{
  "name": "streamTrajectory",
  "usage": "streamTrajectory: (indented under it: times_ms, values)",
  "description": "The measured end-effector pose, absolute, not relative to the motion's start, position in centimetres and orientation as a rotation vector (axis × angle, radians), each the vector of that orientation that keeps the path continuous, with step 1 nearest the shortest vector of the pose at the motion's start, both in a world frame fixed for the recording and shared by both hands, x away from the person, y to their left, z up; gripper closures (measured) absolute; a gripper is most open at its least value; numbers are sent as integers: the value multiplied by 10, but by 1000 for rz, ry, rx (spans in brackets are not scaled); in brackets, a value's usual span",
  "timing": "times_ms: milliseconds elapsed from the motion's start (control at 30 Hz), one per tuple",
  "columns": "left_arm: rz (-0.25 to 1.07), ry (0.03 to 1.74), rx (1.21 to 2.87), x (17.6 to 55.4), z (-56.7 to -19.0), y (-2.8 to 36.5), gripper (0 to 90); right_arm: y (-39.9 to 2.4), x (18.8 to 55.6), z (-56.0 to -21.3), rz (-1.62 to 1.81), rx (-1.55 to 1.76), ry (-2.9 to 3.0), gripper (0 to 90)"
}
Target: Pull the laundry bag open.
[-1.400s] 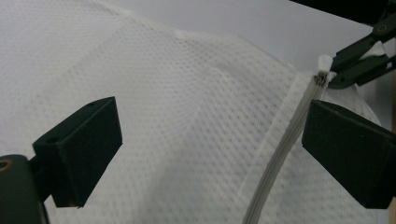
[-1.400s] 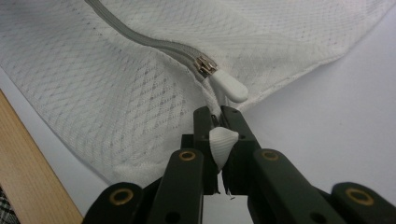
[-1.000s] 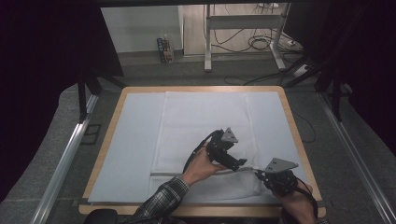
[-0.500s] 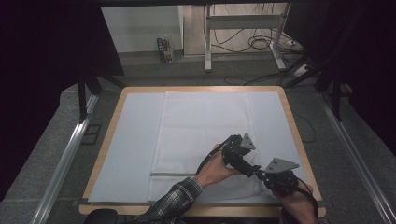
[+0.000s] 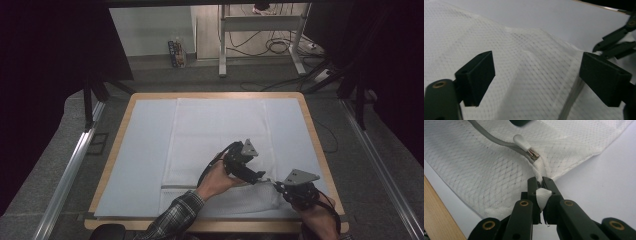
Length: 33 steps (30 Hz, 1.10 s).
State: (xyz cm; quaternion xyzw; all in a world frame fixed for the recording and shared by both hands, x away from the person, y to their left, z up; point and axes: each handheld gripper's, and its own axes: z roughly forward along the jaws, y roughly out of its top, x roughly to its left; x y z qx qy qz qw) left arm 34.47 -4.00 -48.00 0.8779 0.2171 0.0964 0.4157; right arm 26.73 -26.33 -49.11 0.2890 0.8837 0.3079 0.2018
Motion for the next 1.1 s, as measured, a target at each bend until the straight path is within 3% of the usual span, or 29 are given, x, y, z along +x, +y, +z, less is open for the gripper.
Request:
streamTrajectory:
  times_ms: [167,433,633,1100]
  values:
    - [157,518,2186,342,-478,-25,283,-263,267,-491,847,777,2458,847]
    - [-84,474,2170,344,-485,-29,578,-263,265,-491,829,732,2435,846]
    - [-213,465,2153,348,-489,-33,733,-261,264,-490,809,700,2421,844]
    - [-348,492,2163,350,-495,-46,758,-260,263,-490,791,673,2403,841]
